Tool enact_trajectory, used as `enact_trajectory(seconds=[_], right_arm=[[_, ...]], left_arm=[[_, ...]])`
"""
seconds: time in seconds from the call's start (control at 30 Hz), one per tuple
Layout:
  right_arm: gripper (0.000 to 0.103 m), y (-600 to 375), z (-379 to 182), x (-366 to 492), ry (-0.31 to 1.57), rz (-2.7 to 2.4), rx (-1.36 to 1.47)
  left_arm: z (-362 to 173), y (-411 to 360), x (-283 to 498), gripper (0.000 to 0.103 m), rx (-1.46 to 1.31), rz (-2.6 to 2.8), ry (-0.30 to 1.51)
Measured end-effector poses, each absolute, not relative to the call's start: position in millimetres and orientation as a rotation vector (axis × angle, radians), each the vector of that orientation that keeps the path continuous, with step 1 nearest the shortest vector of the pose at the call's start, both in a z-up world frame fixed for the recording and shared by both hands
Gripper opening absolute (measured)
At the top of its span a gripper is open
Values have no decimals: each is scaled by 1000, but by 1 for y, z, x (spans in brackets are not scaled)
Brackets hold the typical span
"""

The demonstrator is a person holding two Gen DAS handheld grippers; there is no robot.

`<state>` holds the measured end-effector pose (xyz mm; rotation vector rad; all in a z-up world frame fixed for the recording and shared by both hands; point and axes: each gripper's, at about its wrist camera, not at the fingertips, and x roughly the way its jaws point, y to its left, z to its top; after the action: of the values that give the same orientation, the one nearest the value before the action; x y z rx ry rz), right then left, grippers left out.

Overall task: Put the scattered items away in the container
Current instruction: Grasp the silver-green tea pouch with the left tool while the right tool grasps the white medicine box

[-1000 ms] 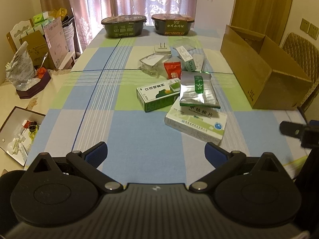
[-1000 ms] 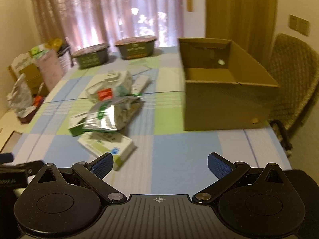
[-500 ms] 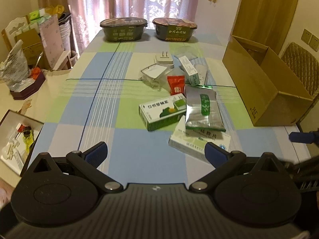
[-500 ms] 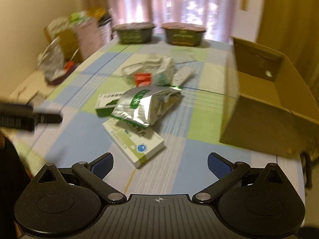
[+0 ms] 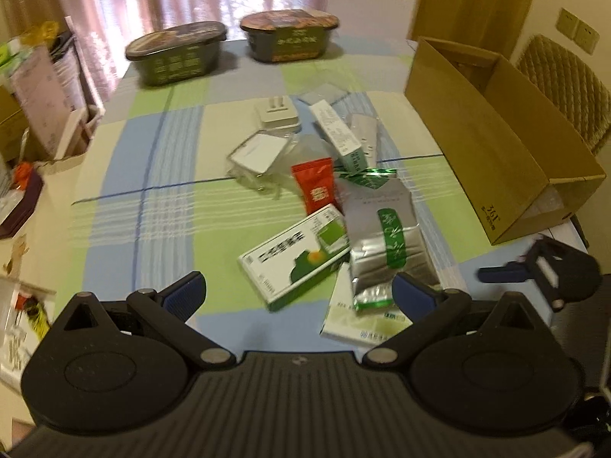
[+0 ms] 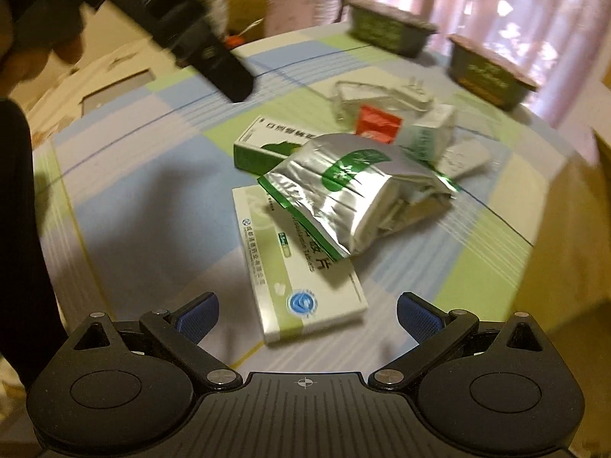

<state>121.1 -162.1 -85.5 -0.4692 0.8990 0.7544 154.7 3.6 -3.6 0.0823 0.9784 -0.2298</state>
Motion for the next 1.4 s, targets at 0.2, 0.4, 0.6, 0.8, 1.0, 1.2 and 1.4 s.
enact_trajectory(seconds=[0.2, 0.4, 0.6, 0.8, 1.0, 1.2, 1.4], right_arm=[[103, -155, -100, 139, 933, 808, -490], [81, -160, -109, 147, 984, 809, -466], [74, -169, -108, 133, 1022, 807, -488], [74, -177, -109, 127, 1040, 810, -488], [74, -182, -108, 131, 1036, 821, -475], [98, -181, -107, 120, 988, 822, -531], [98, -174, -107, 131, 973, 841, -521]], left_arm=[[-16, -15, 183, 102, 108, -294, 995], [-31, -45, 216, 102, 114, -353, 1026], [-52, -78, 250, 100, 135, -407, 1119], [-78, -102, 276, 81, 214, -433, 1236], [-85, -104, 281, 62, 262, -432, 1258], [-78, -99, 264, 47, 319, -493, 1245], [-75, -91, 253, 47, 332, -522, 1237]])
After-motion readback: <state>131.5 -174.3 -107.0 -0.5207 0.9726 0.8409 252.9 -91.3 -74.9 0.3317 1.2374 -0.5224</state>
